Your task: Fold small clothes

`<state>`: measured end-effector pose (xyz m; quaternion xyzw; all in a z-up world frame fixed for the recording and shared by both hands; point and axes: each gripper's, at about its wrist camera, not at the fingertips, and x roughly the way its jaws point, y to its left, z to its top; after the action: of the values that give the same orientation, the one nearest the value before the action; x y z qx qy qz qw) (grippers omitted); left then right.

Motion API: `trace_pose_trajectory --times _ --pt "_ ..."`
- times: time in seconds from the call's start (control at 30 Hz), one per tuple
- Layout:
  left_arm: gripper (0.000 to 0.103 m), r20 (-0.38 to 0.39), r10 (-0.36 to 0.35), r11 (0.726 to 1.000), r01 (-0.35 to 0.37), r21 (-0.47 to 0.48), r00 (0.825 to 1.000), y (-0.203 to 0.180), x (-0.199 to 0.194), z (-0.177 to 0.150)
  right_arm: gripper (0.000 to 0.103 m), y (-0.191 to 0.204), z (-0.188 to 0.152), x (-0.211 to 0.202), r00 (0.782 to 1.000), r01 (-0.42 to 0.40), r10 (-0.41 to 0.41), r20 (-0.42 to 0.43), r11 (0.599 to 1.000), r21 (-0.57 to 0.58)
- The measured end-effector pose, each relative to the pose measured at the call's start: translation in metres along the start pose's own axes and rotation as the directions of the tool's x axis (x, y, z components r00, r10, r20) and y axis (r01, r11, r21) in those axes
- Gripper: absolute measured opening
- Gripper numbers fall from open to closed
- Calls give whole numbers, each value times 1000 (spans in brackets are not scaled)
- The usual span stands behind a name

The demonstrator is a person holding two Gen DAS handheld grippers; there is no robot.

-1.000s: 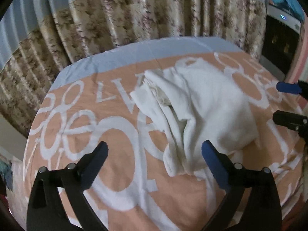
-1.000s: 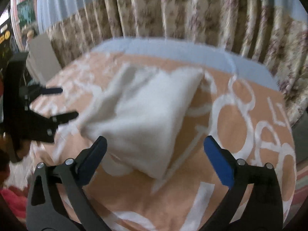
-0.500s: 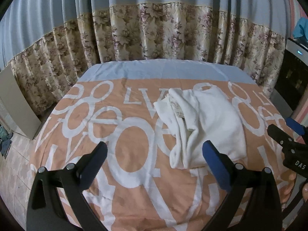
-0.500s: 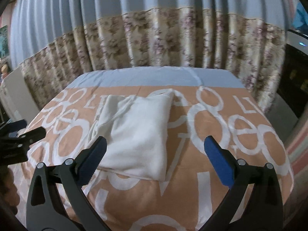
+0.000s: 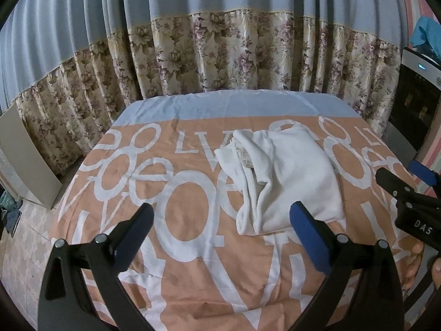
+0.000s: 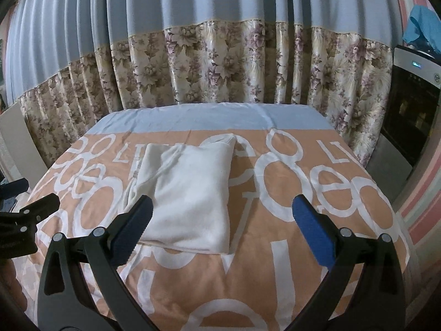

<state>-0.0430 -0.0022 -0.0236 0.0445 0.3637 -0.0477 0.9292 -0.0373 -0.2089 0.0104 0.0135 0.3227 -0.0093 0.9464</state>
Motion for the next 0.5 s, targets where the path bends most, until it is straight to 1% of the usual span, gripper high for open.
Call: trace_pose_trajectory --times 0.2,0.5 --pt "99 10 -11 1000 11 2 1000 0 -4 6 100 2 2 -1 1000 18 -18 10 1000 -13" --pt "99 40 -1 1000 1 -3 999 1 -10 14 100 2 1 -1 999 32 -32 2 999 -6"
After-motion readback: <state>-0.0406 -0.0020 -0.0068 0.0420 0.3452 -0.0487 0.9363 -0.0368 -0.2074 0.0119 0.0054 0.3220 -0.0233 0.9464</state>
